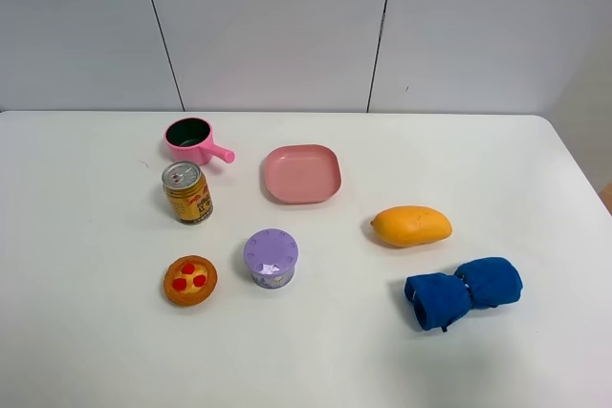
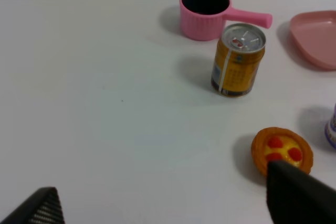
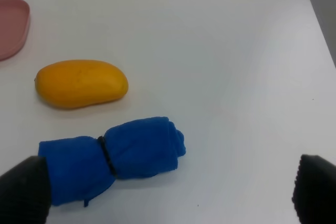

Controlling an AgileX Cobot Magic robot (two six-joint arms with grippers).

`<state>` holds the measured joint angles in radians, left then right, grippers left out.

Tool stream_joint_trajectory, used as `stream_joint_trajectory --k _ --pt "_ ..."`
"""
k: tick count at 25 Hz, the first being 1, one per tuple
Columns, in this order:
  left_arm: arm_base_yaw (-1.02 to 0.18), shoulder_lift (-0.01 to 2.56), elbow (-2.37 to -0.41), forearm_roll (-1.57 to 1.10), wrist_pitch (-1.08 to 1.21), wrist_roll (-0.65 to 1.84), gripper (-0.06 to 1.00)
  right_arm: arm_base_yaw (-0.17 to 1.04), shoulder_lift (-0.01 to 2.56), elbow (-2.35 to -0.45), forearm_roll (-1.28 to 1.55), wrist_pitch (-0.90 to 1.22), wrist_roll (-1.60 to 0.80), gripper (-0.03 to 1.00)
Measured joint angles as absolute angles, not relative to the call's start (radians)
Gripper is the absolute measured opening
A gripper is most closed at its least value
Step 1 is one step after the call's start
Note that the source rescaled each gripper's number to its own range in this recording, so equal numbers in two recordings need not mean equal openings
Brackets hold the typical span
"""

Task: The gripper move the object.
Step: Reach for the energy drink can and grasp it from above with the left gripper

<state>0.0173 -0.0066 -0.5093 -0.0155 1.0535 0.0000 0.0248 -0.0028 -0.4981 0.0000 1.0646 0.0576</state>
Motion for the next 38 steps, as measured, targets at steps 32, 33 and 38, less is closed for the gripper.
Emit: stream_joint_trajectory --k 32,33,38 --pt "0.017 0.453 -0.809 -0.019 1.076 -0.008 0.51 0.025 -0.003 -0.498 0.000 1.065 0.058 1.00" --pt "0.017 0.514 -0.849 -0.020 1.077 0.000 0.51 0.025 -0.003 -0.498 0.000 1.065 0.058 1.00" --pt "0.017 0.887 -1.016 -0.025 1.078 0.051 0.51 0.025 -0.003 -0.498 0.000 1.065 0.058 1.00"
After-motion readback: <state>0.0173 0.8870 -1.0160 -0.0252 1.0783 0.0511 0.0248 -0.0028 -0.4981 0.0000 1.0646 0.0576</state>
